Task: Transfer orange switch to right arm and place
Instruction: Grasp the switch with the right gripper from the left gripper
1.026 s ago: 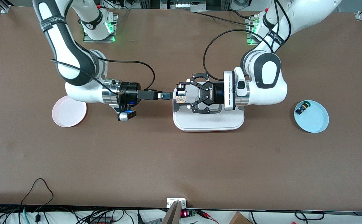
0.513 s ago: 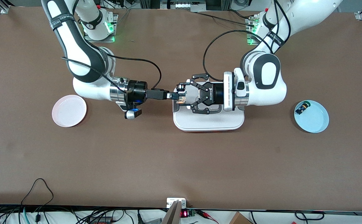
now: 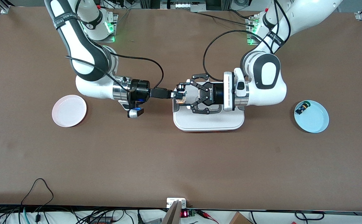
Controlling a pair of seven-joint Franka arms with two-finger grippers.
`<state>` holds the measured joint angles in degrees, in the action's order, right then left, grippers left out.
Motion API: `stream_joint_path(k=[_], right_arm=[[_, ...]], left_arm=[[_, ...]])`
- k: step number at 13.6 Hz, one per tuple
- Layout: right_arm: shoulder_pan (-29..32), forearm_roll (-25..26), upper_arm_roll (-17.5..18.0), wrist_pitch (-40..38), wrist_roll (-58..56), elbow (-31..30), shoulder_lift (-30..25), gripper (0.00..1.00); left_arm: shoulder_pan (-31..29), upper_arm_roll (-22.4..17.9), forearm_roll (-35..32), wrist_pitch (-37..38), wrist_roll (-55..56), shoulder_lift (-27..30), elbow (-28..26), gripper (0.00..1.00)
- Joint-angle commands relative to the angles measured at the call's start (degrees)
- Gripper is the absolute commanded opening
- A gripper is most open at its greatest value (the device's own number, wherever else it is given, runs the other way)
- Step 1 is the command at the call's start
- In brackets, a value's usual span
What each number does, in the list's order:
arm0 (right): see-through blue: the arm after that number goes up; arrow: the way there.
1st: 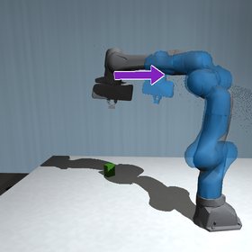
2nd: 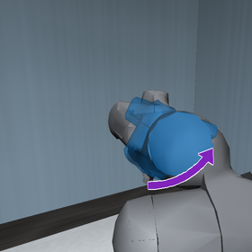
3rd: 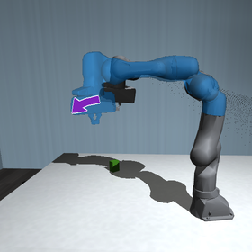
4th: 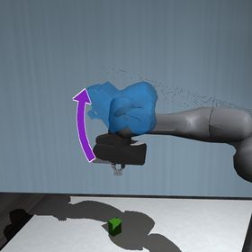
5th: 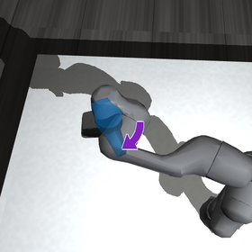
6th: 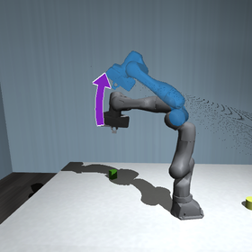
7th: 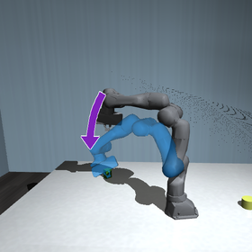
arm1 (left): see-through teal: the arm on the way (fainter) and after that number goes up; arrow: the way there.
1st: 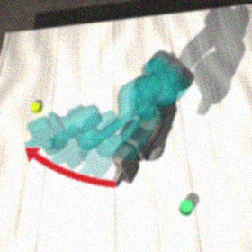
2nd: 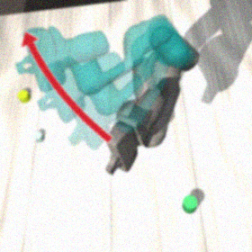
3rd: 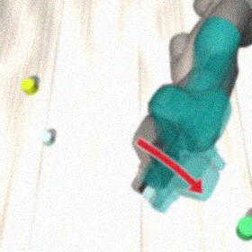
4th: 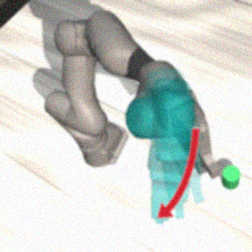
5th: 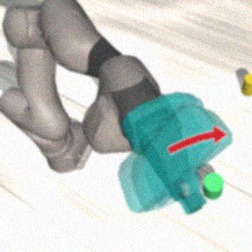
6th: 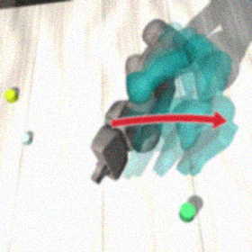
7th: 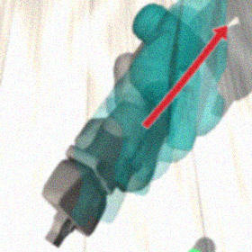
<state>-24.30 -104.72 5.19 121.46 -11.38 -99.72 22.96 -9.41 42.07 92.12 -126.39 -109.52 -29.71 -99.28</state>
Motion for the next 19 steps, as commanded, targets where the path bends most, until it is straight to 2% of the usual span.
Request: stream_joint_path(k=[1, 3, 6, 8, 9, 10, 12, 13, 14, 15, 19], right_arm=[[-1.27, -1.1, -0.27, 1.58, 0.04, 0.94, 0.42, 0.71], [-1.36, -1.1, -0.27, 1.58, -0.13, 0.94, 0.51, 0.66], [-1.36, -1.1, -0.27, 1.58, -1.1, 0.94, 0.51, 0.47], [-1.27, -1.1, -0.27, 1.5, -1.1, 1.02, 0.51, 0.26], [-1.18, -1.1, -0.27, 1.41, -1.01, 1.02, 0.51, 0.1], [-1.18, -1.1, -0.27, 1.41, -1.01, 1.02, 0.51, 0.0], [-1.1, -1.1, -0.27, 1.32, -1.01, 1.02, 0.51, 0.0], [-0.92, -1.1, -0.27, 1.32, -1.01, 1.02, 0.51, 0.0], [-0.92, -1.1, -0.27, 1.23, -1.01, 1.02, 0.51, 0.0], [-0.83, -1.01, -0.27, 1.14, -1.1, 1.02, 0.51, 0.0], [-0.48, -1.01, -0.27, 0.79, -1.01, 1.02, 0.6, 0.0]], left_arm=[[-0.26, 0.73, 2.1, -0.34, -2.01, 0.1, -0.21, 0.15], [-0.26, 0.73, 2.1, -0.34, -2.01, 0.1, -0.21, 0.15], [-0.26, 0.73, 2.1, -0.34, -2.01, 0.1, -0.21, 0.15], [-0.26, 0.73, 2.1, -0.34, -1.93, 0.1, -0.04, 0.15], [-0.26, 0.73, 2.19, -0.34, -1.93, 0.1, 0.05, 0.15], [-0.26, 0.73, 2.19, -0.34, -1.84, 0.1, 0.05, 0.15], [-0.26, 0.73, 2.19, -0.34, -1.84, 0.18, 0.05, 0.19], [-0.26, 0.73, 2.27, -0.34, -1.84, 0.18, 0.05, 0.31], [-0.52, 0.73, 2.45, -0.34, -1.92, 0.36, 0.05, 0.95], [-0.61, 0.73, 2.45, -0.26, -1.75, 0.53, 0.05, 1.0], [-0.78, 0.73, 2.45, 0.18, -0.61, 0.53, -0.21, 1.0]])
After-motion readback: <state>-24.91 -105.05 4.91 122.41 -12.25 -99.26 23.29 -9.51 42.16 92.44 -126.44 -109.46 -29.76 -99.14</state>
